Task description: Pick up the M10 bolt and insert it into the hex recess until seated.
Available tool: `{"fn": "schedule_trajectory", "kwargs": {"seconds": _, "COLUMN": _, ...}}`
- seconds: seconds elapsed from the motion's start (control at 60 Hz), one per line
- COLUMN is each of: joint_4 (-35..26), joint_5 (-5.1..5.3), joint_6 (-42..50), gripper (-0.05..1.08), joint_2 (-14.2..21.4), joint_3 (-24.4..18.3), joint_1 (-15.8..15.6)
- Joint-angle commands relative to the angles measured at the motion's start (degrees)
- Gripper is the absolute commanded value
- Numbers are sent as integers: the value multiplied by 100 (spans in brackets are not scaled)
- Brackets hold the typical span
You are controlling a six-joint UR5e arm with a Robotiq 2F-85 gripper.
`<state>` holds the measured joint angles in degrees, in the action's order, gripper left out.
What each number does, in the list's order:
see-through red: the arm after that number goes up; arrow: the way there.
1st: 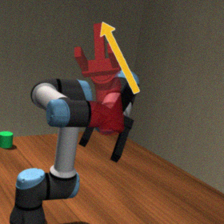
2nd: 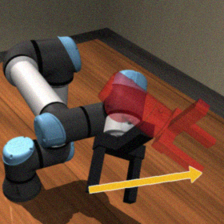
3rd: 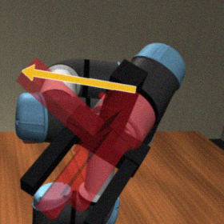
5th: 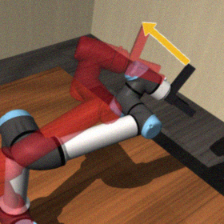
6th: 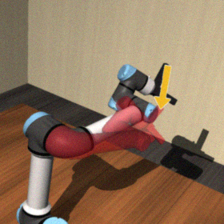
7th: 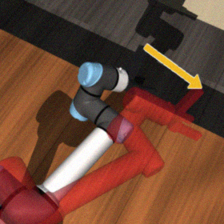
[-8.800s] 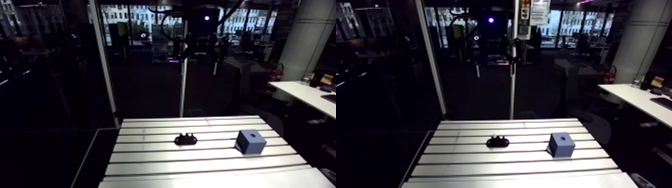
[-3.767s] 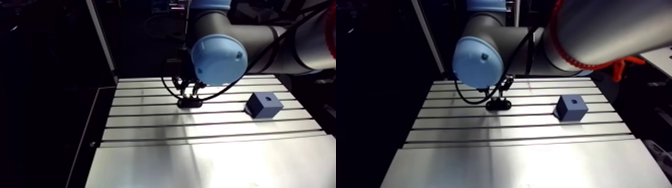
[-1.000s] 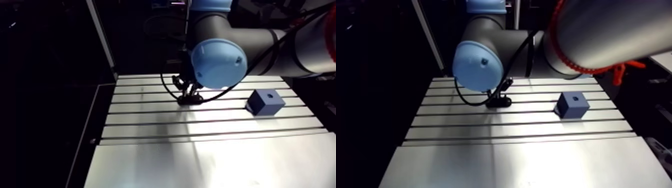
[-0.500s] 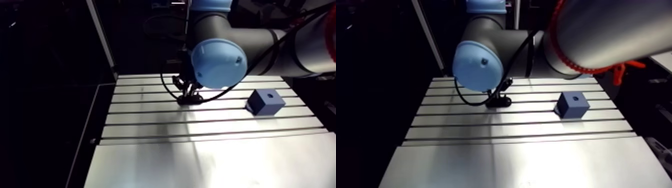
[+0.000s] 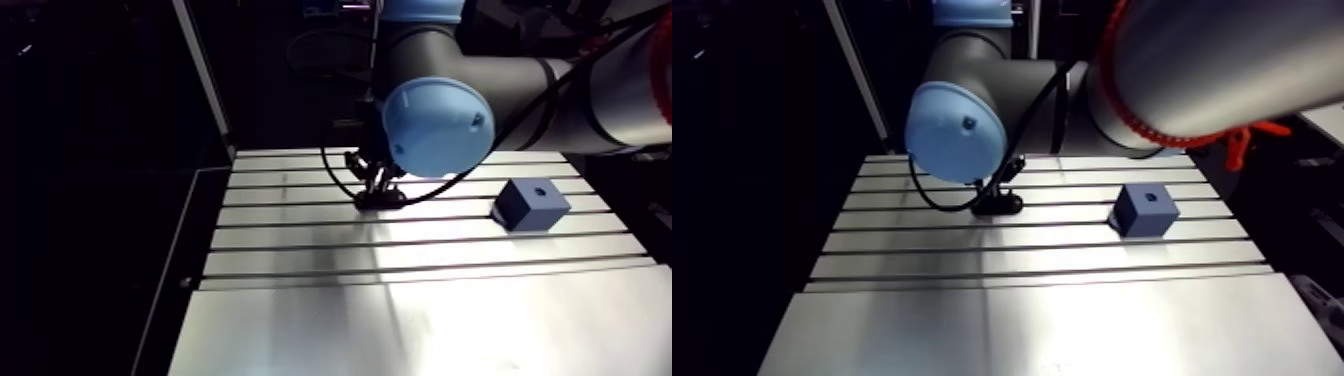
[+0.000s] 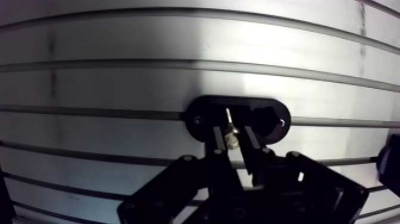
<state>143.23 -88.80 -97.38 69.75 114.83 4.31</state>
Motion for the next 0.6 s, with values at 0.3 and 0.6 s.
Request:
{"fn": "schedule_trajectory", "kwargs": {"seconds": 0.3, "joint_4": -50, "joint_5": 8, "joint_6": 4, "gripper": 81, "joint_2": 210, "joint_3": -9, "joint_1": -43}}
{"fn": "schedule_trajectory", "kwargs": {"seconds": 0.6, "joint_4": -291, "joint_5": -10, "joint_6": 4, "gripper": 82, "joint_2": 642, "joint_3": -154, "joint_1": -53}}
